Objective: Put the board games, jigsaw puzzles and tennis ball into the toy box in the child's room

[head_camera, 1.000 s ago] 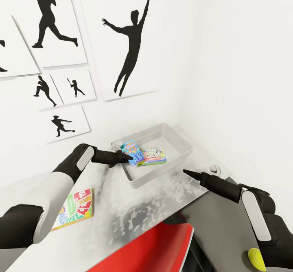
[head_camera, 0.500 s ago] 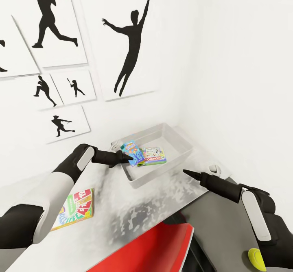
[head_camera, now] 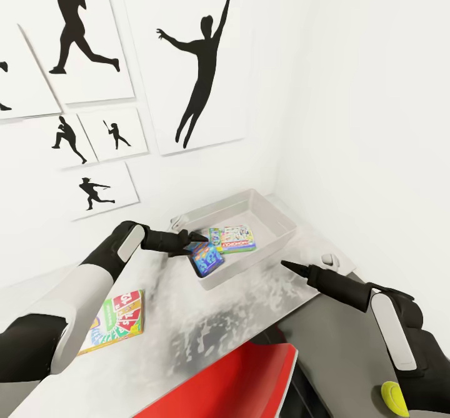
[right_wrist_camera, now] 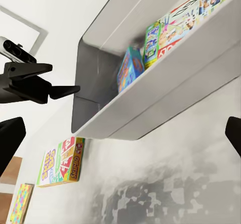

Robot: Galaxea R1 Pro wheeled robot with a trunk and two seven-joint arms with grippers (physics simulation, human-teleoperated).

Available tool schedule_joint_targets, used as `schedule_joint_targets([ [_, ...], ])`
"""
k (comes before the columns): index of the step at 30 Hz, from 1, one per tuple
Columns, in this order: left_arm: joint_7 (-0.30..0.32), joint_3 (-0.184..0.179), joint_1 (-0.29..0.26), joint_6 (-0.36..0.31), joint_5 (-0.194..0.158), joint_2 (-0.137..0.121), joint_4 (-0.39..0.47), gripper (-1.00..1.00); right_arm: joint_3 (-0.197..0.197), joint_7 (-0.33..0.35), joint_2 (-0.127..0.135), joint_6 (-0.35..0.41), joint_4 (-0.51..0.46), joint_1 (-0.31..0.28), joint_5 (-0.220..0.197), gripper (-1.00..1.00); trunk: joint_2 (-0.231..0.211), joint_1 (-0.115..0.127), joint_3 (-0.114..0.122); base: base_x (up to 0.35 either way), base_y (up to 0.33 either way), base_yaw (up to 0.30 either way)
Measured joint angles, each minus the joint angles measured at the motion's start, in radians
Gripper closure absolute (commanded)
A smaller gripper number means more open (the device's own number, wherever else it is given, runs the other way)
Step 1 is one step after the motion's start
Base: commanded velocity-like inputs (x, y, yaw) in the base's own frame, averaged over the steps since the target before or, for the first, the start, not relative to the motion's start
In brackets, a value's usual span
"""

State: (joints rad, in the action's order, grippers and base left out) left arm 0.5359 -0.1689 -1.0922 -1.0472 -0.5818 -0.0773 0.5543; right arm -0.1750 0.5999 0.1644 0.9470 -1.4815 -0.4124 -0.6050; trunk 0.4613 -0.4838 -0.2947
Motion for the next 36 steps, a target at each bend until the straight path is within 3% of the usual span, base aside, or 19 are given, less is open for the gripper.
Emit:
schedule_joint_targets([
  [8, 0.002, 0.001, -0.001, 0.0, 0.004, -0.004, 0.003, -1.0, 0.0, 0.001, 0.001, -0.012, 0.0, 0.0, 0.0, -1.0, 0.0, 0.0, 0.0, 0.0, 0.0, 0.0],
  [12, 0.026, 0.003, 0.0, 0.0, 0.018, -0.02, 0.011, -1.0, 0.0, 0.002, 0.001, -0.02, 0.0, -0.001, -0.001, -1.0, 0.0, 0.0, 0.0, 0.0, 0.0, 0.0],
  [14, 0.061, 0.004, 0.0, 0.0, 0.014, -0.032, 0.015, -1.0, 0.0, 0.002, 0.001, -0.022, 0.0, 0.0, -0.001, -1.0, 0.0, 0.0, 0.0, 0.0, 0.0, 0.0],
  [23, 0.336, 0.003, 0.0, 0.003, 0.013, -0.12, 0.103, -1.0, 0.0, 0.002, 0.001, -0.023, 0.0, 0.0, -0.001, -1.0, 0.0, 0.0, 0.0, 0.0, 0.0, 0.0],
  [30, 0.456, 0.004, 0.0, 0.003, 0.015, -0.174, 0.12, -1.0, 0.0, 0.002, 0.001, -0.023, 0.0, 0.0, -0.001, -1.0, 0.0, 0.0, 0.0, 0.0, 0.0, 0.0],
  [31, 0.486, 0.005, 0.0, 0.003, 0.015, -0.194, 0.122, -1.0, 0.0, 0.002, 0.001, -0.023, 0.0, 0.0, -0.001, -1.0, 0.0, 0.0, 0.0, 0.0, 0.0, 0.0],
  [36, 0.562, 0.005, 0.001, 0.004, 0.016, -0.246, 0.124, -1.0, 0.0, 0.002, 0.001, -0.023, 0.0, 0.0, -0.001, -1.0, 0.0, 0.0, 0.0, 0.0, 0.0, 0.0],
])
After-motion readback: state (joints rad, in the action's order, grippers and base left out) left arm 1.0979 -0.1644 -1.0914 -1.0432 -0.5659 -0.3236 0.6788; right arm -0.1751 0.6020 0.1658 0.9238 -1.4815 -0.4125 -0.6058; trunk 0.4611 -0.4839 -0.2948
